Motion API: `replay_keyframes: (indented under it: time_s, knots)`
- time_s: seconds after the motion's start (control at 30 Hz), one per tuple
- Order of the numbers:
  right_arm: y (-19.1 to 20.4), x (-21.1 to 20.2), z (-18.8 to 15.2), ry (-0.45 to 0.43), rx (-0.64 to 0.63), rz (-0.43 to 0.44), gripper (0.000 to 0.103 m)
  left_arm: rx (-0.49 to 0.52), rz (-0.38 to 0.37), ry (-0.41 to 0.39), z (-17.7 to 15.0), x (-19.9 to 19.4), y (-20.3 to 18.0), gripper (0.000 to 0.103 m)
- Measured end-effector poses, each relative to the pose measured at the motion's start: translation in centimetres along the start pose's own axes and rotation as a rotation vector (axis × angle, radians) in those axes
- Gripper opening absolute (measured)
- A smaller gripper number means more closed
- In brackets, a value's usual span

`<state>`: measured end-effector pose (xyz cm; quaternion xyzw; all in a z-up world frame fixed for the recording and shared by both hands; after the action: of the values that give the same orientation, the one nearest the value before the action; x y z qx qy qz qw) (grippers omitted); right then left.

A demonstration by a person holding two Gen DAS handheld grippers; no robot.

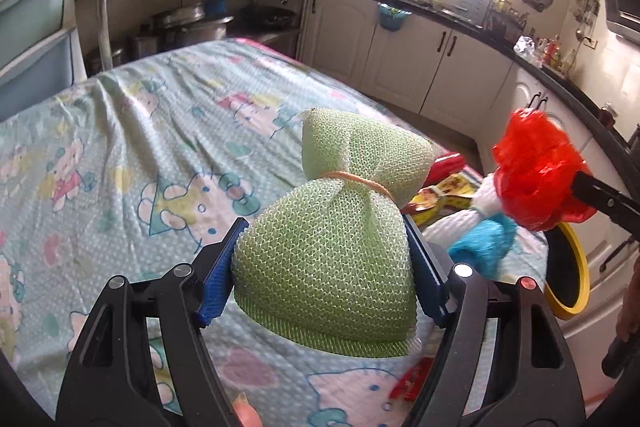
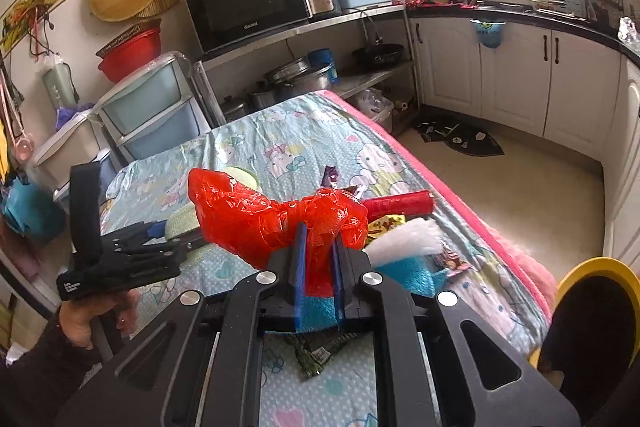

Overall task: Collect trash
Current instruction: 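Carry the red bag and green bundle over the bin and open both tools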

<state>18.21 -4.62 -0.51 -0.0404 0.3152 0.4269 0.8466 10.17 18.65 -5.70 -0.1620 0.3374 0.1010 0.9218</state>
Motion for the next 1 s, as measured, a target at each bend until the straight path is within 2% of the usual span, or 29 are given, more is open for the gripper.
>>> replay_keyframes:
  time_s: [0.57,1.0]
  knots:
    - [-4.1,-5.5,-3.0,-0.051,0.111,-0.112,0.011,0.101,-0.081,-0.062,0.5,-2.6,-6.2,0.066]
    - [-7.6,-9.6,-4.5,-0.093,0.177,-0.229,0.011,0.169,-0.173,-0.067,0.4,-2.2,-11.5,0.066]
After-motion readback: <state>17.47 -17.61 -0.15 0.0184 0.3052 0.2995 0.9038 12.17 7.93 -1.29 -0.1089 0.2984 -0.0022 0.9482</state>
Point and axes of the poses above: each gripper's, at about its wrist camera, not at the fingertips, and x roughly the way its jaws point, y to its left, z to its top, the point moved 2 cm from there along x, roughly the way its jaws point, and after that the axes turned 5 degrees about -x, right-handed, at the moved point
